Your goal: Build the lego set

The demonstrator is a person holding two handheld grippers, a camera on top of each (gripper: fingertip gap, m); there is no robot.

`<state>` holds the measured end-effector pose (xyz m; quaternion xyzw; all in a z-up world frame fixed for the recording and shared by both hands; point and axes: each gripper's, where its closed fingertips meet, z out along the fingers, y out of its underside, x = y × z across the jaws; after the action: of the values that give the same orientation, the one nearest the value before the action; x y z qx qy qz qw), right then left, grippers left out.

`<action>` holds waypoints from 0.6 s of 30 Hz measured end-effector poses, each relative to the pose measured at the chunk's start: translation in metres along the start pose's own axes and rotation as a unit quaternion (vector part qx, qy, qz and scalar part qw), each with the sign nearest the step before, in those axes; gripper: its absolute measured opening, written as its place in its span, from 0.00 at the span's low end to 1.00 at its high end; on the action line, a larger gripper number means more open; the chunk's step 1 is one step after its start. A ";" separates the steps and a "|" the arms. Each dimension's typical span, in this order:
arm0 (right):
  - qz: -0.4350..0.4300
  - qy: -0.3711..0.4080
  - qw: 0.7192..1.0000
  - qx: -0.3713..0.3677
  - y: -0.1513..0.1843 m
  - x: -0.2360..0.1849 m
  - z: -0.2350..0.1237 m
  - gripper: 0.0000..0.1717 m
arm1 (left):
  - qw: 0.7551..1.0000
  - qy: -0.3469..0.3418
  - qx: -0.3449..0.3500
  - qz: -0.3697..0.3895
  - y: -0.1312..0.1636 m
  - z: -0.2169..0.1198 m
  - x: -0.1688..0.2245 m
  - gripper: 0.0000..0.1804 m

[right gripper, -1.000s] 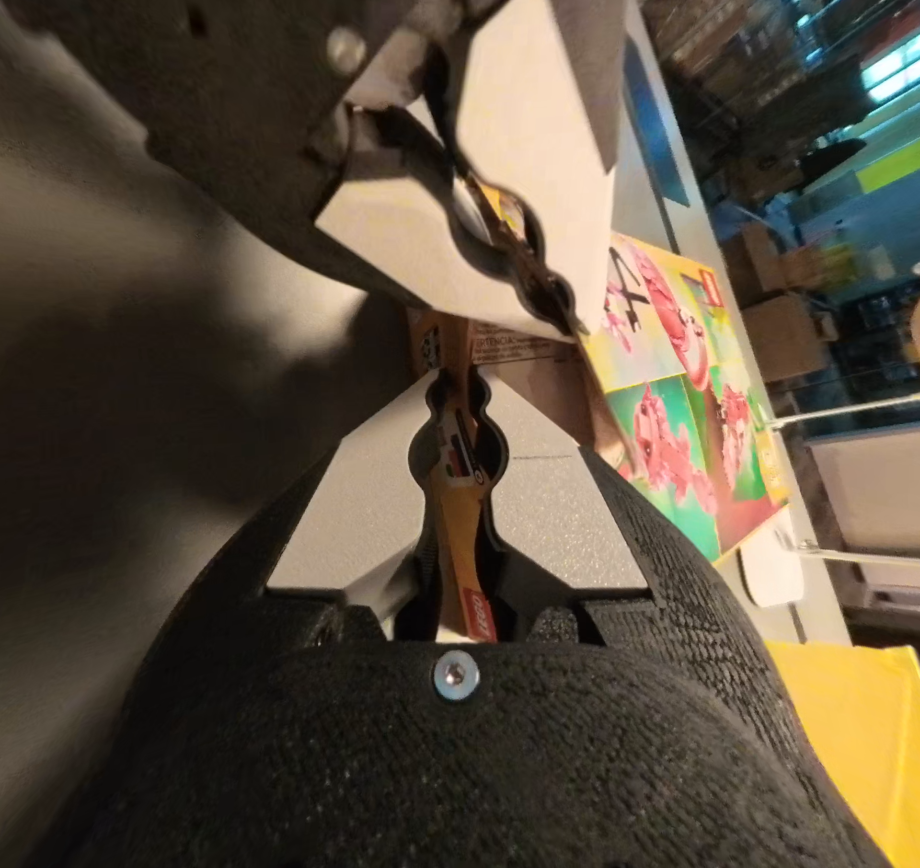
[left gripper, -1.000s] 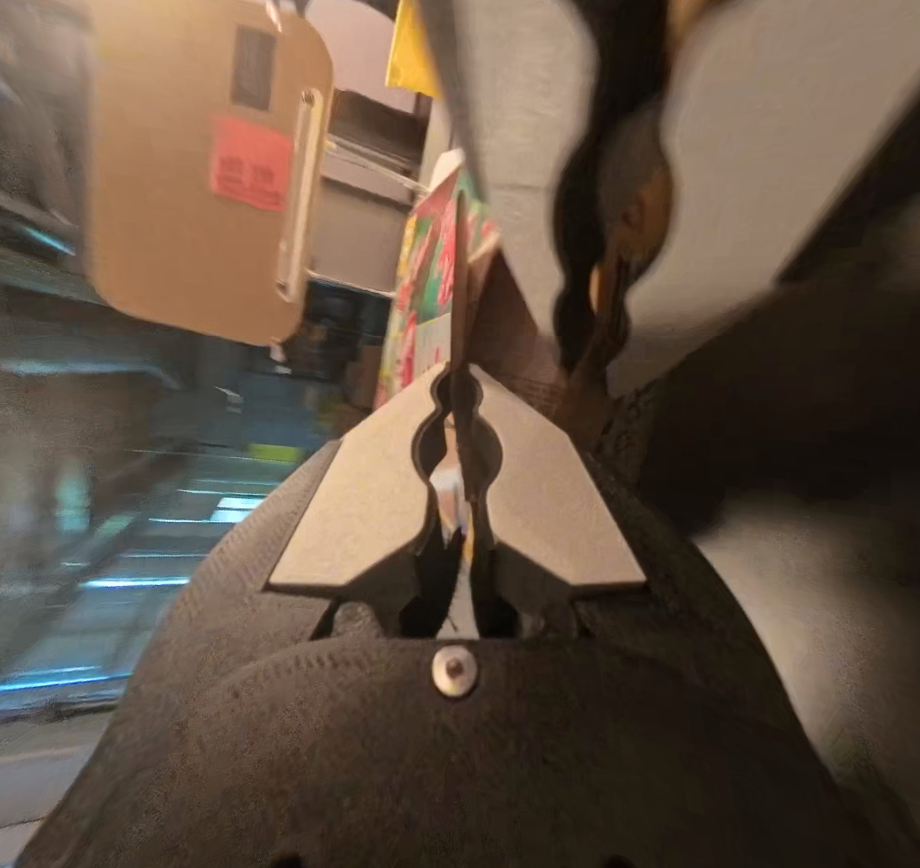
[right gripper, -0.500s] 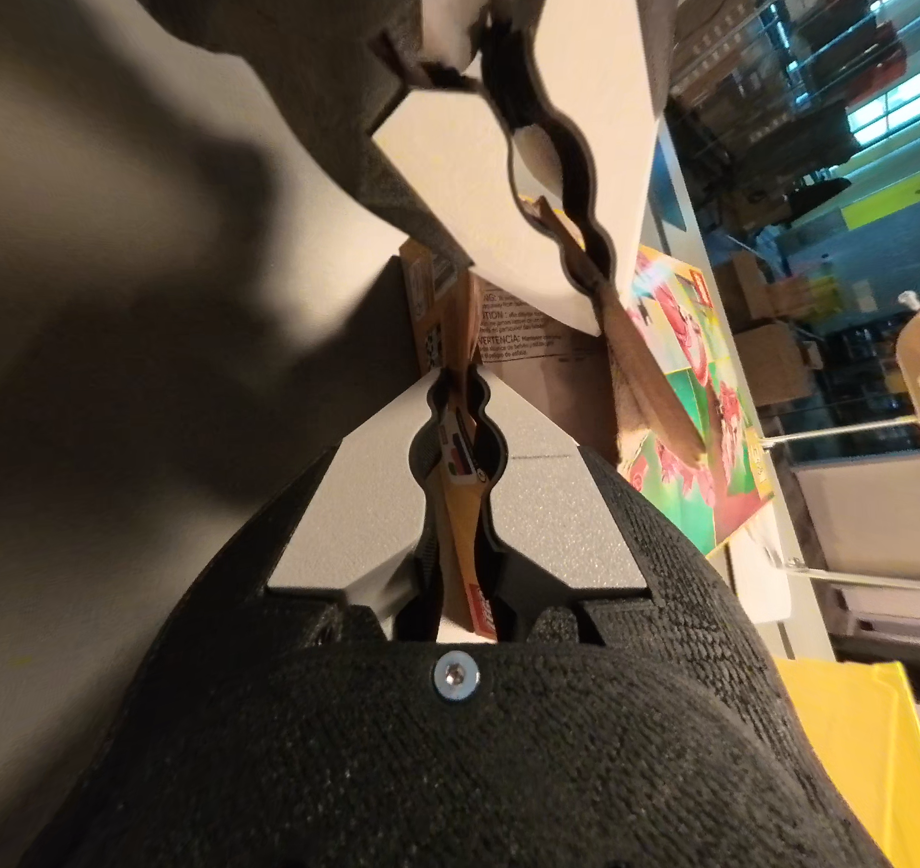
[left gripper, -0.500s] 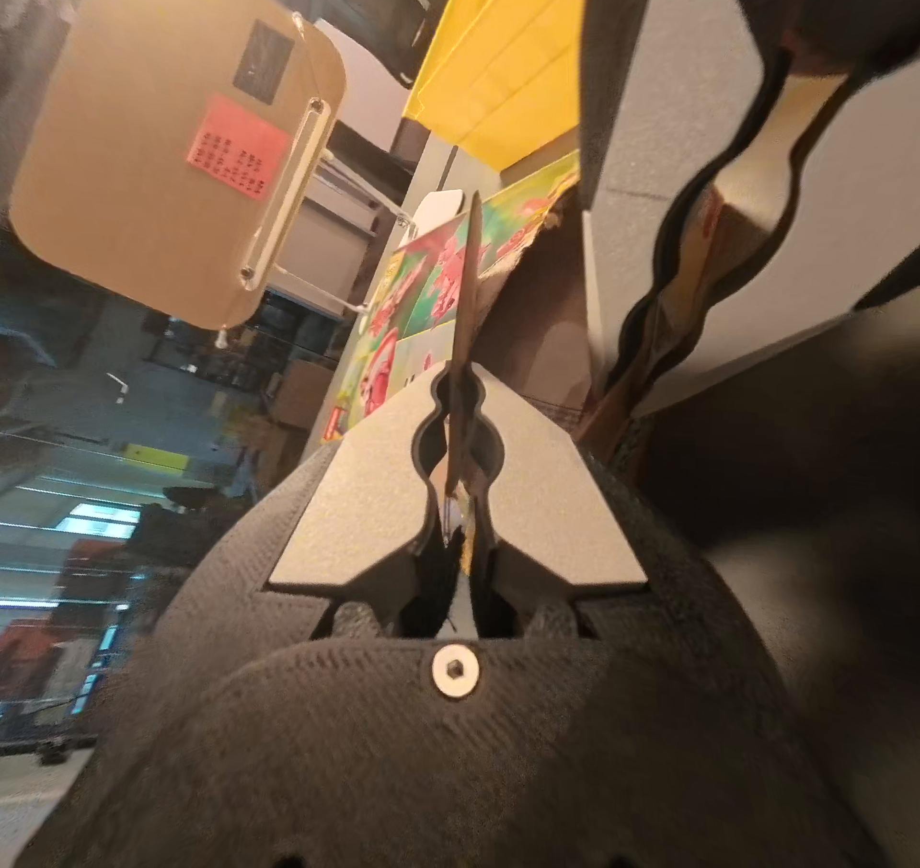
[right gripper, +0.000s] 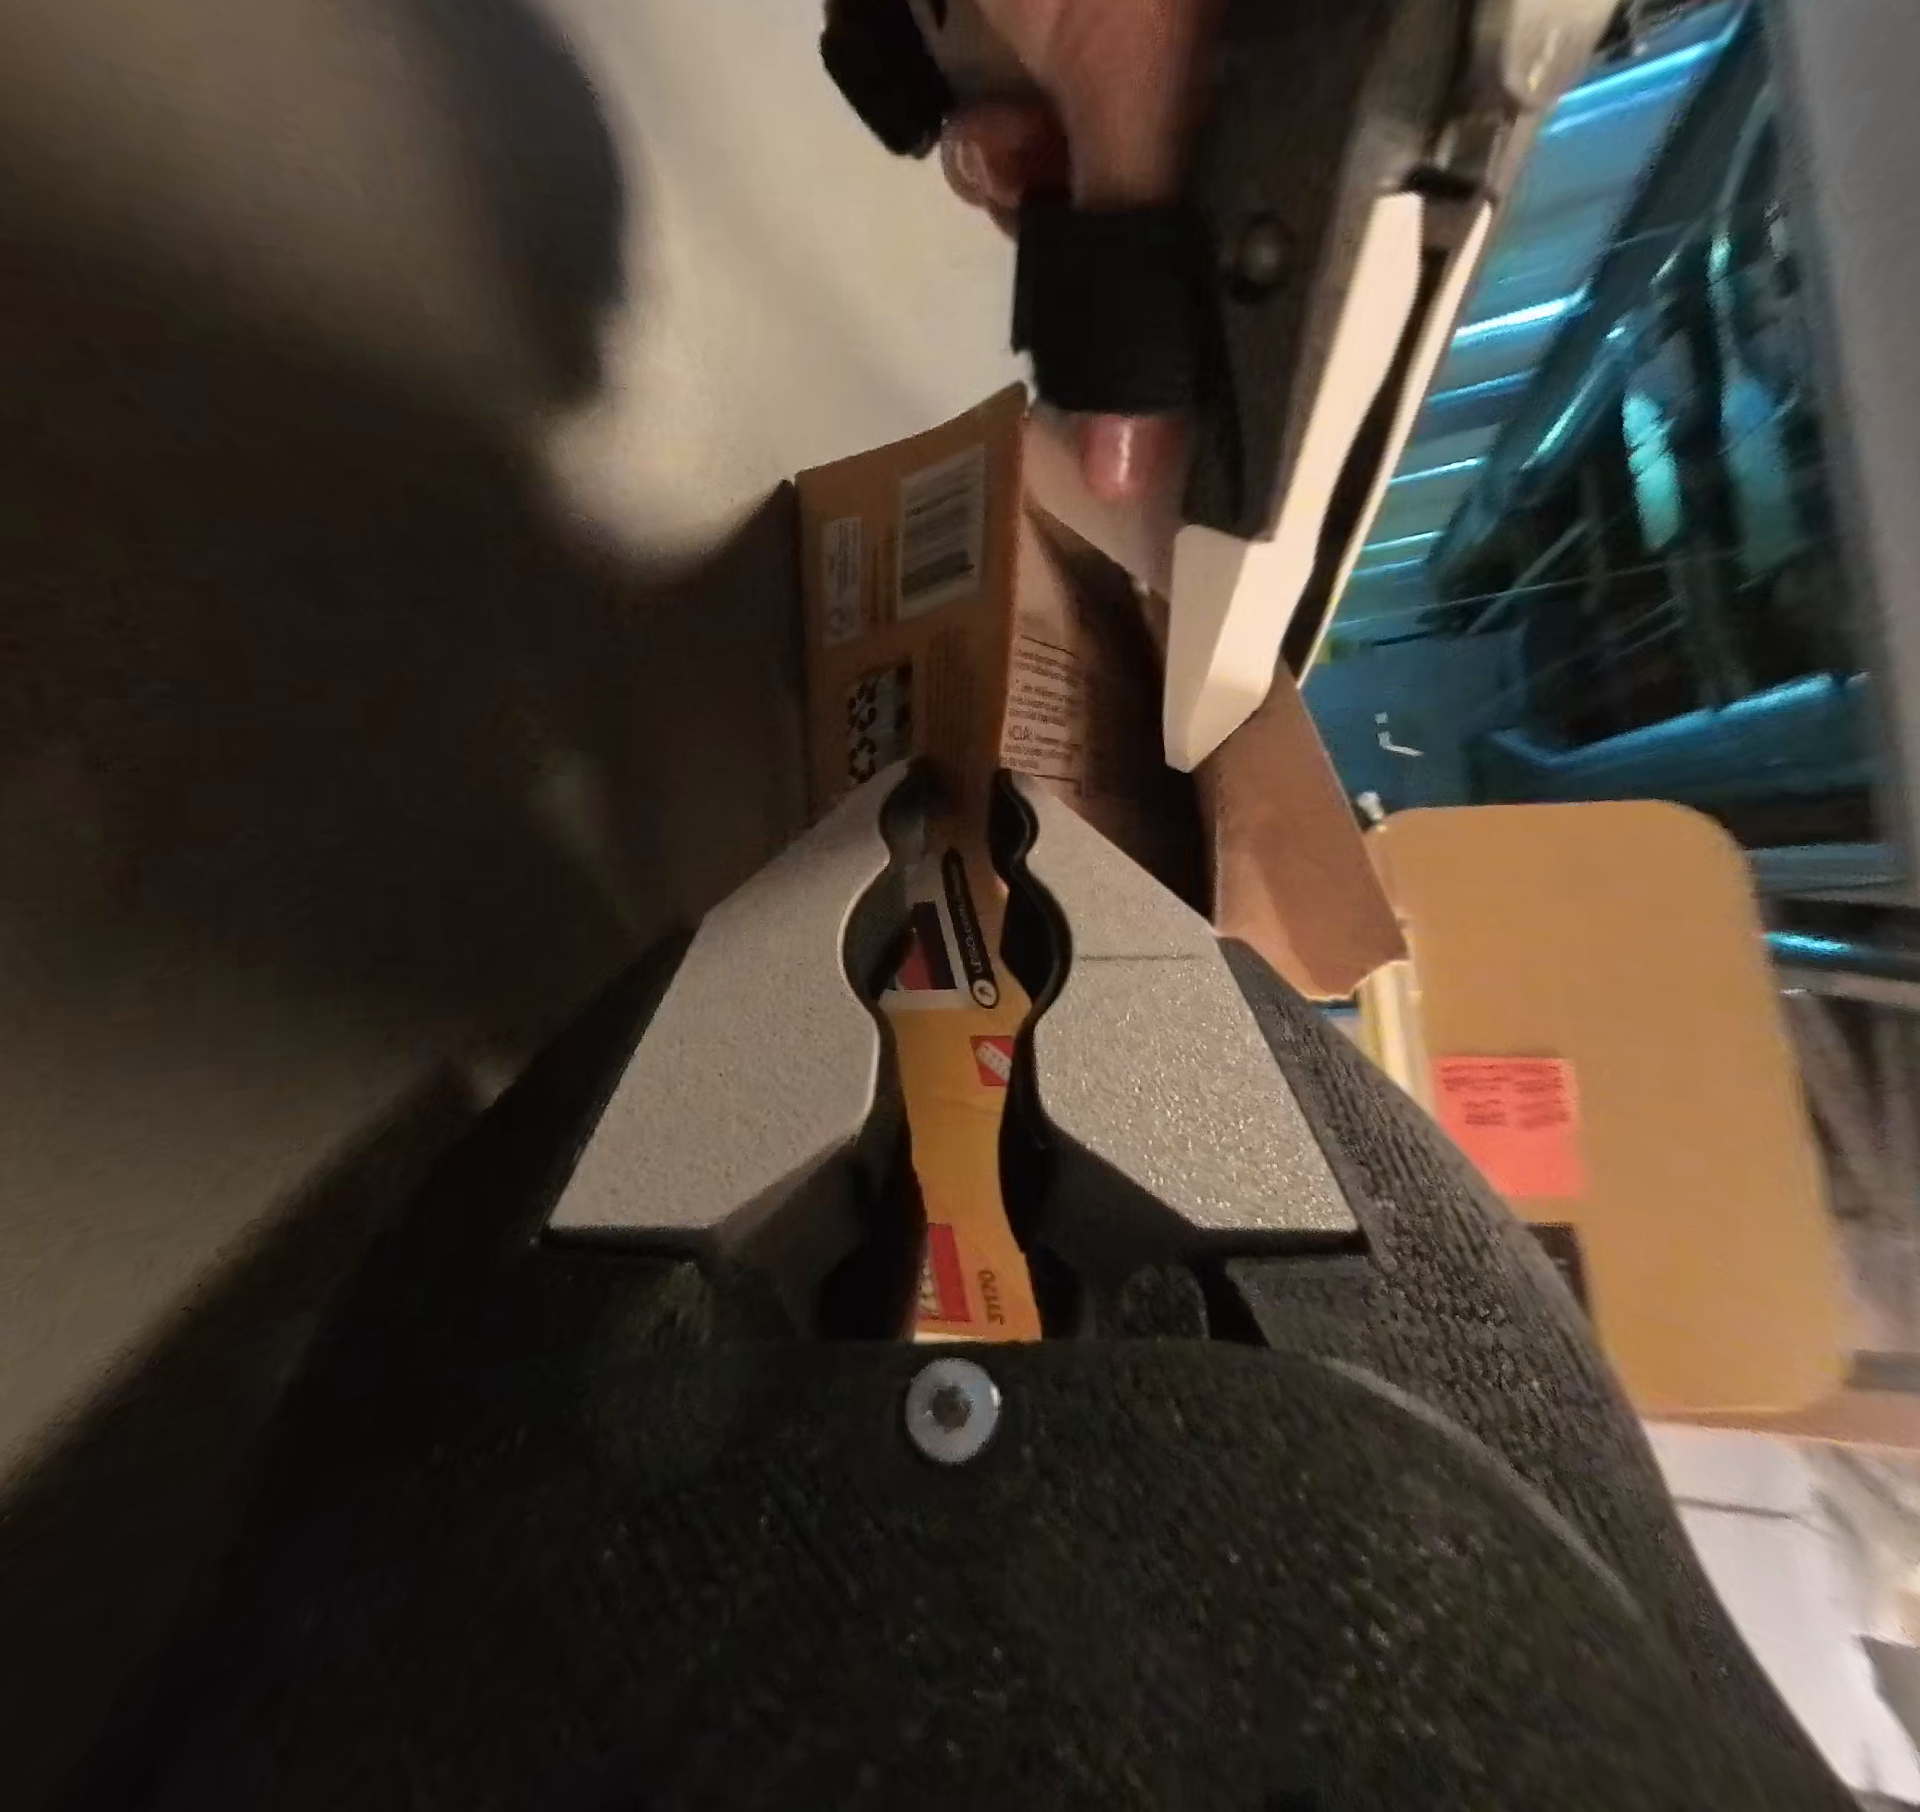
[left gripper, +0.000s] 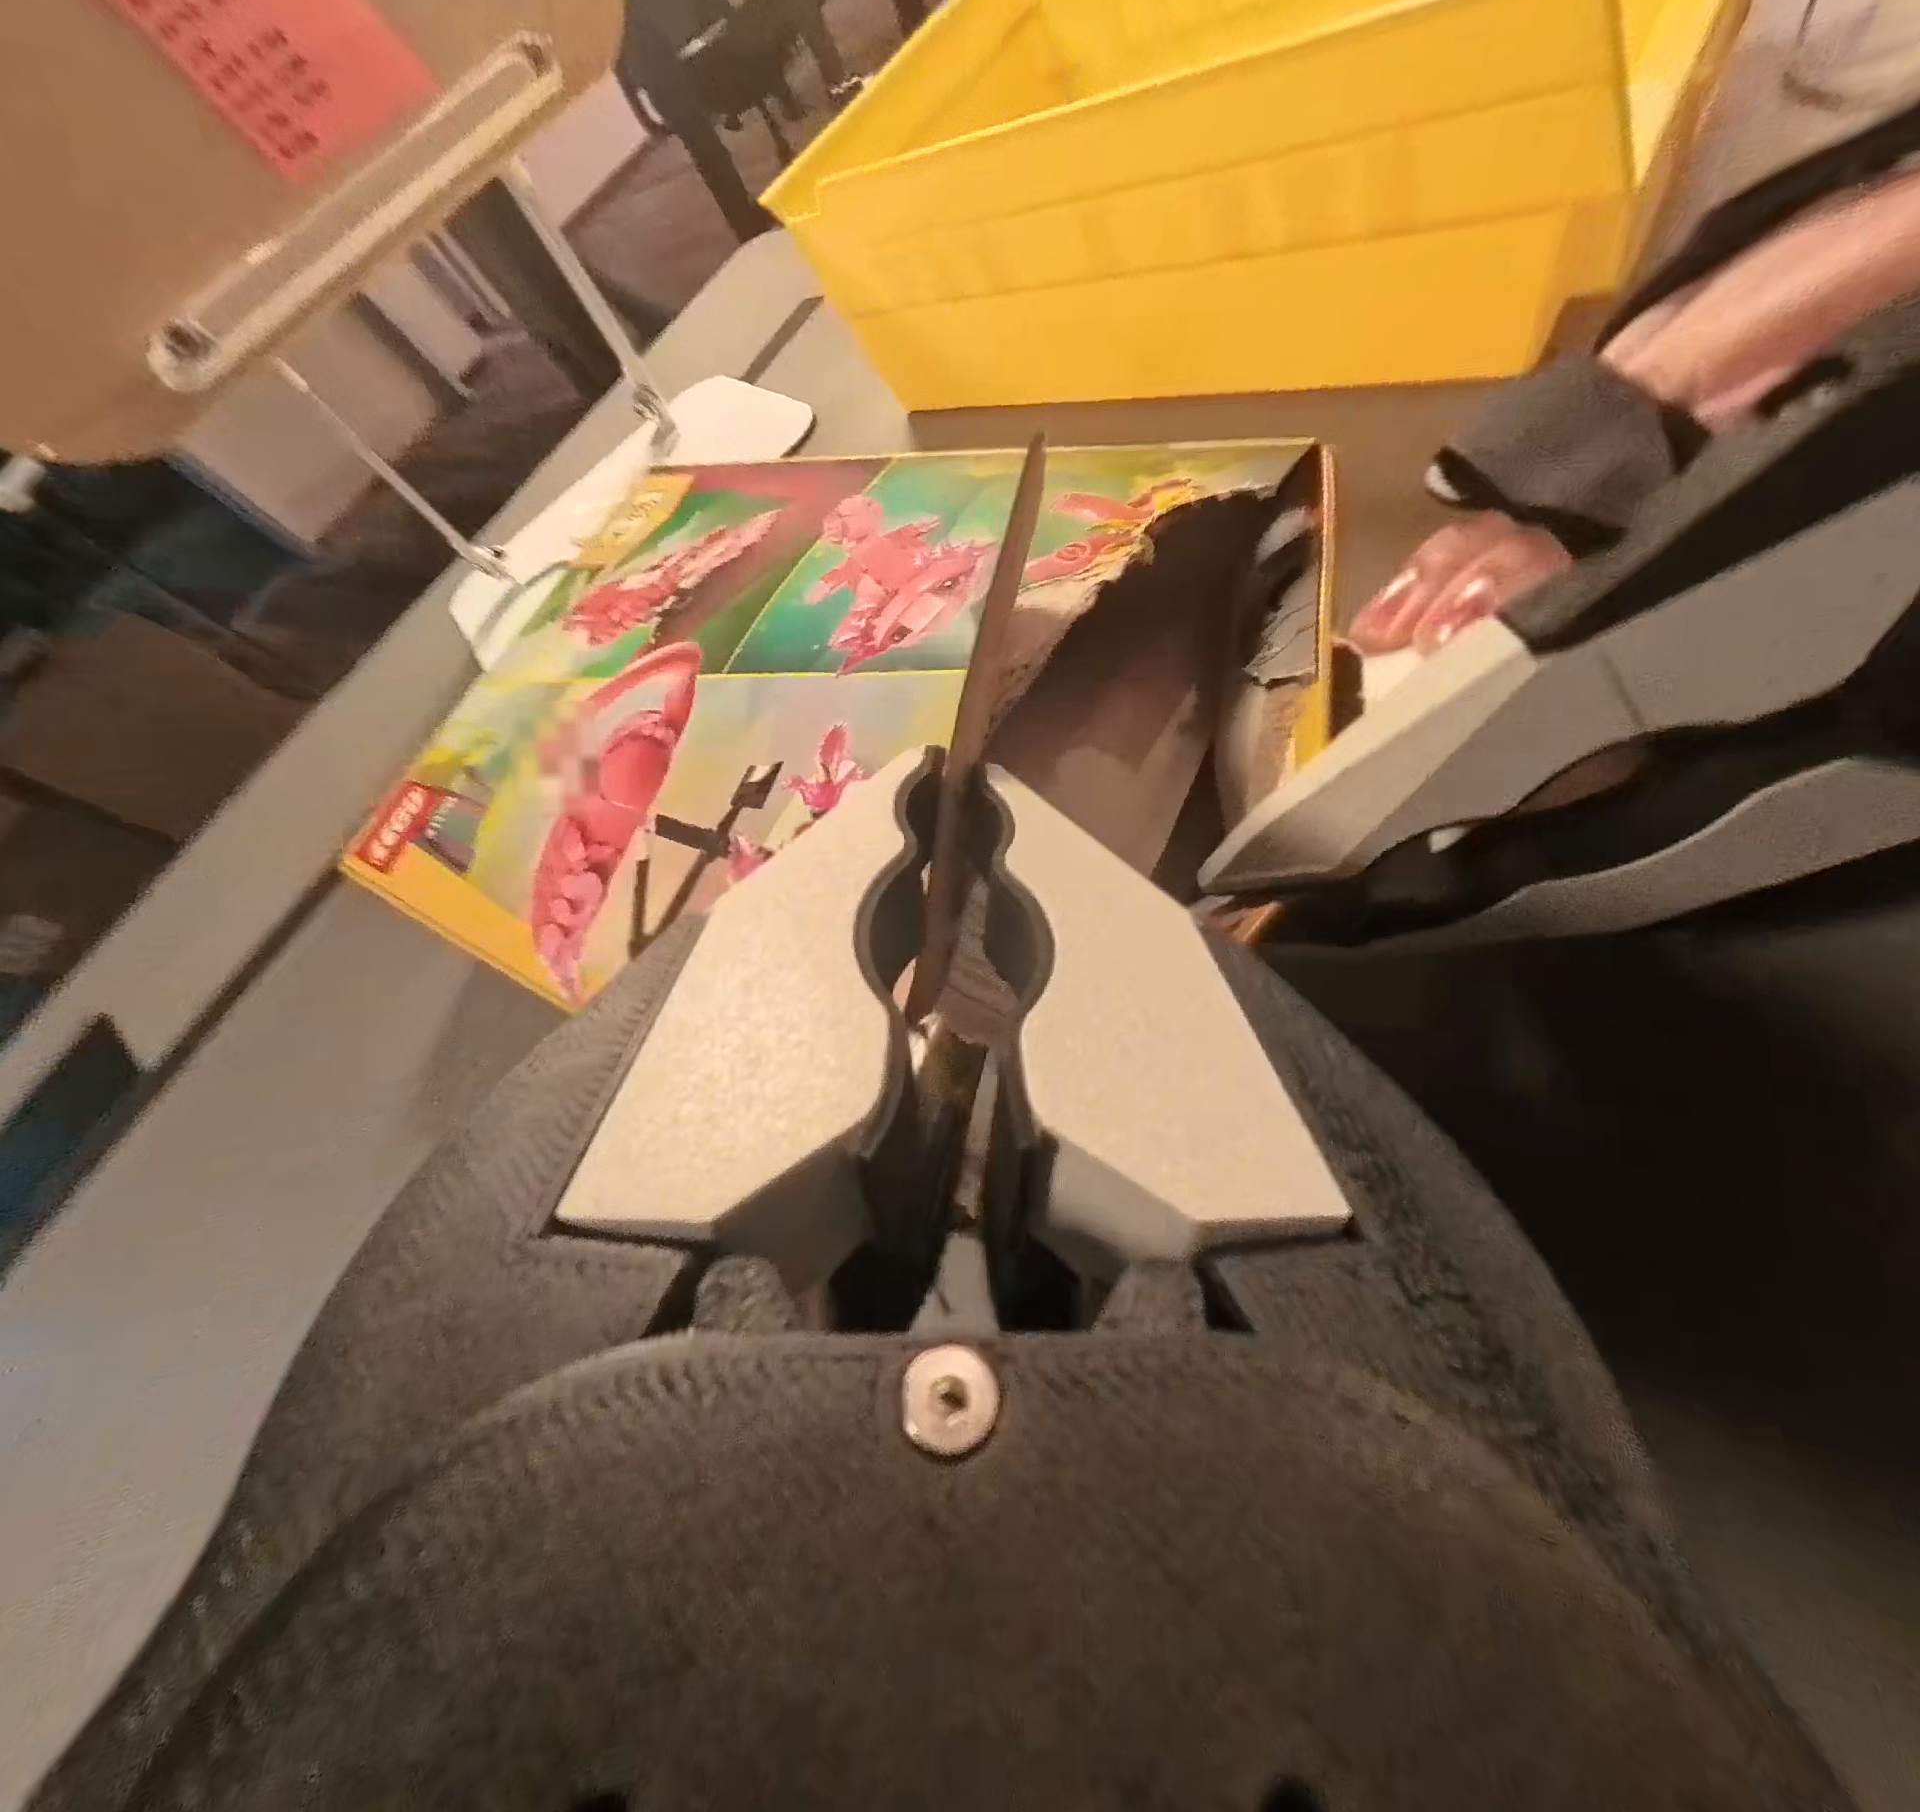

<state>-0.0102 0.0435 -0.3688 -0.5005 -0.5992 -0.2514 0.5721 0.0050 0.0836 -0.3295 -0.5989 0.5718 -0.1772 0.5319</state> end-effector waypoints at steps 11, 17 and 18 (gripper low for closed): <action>0.124 -0.054 0.991 -0.001 0.000 0.003 0.004 0.08 | 0.995 0.011 -0.079 0.057 0.009 -0.001 0.004 0.05; 0.325 -0.221 0.920 0.002 -0.008 0.001 0.000 0.34 | 0.997 0.041 -0.060 0.007 0.006 -0.013 0.007 0.10; 0.332 -0.246 0.911 -0.011 -0.004 -0.002 -0.001 0.39 | 0.998 0.041 -0.047 -0.013 0.003 -0.019 0.005 0.12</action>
<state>-0.0138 0.0407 -0.3694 -0.7229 -0.5175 0.0773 0.4513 -0.0108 0.0719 -0.3266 -0.6229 0.5926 -0.1815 0.4774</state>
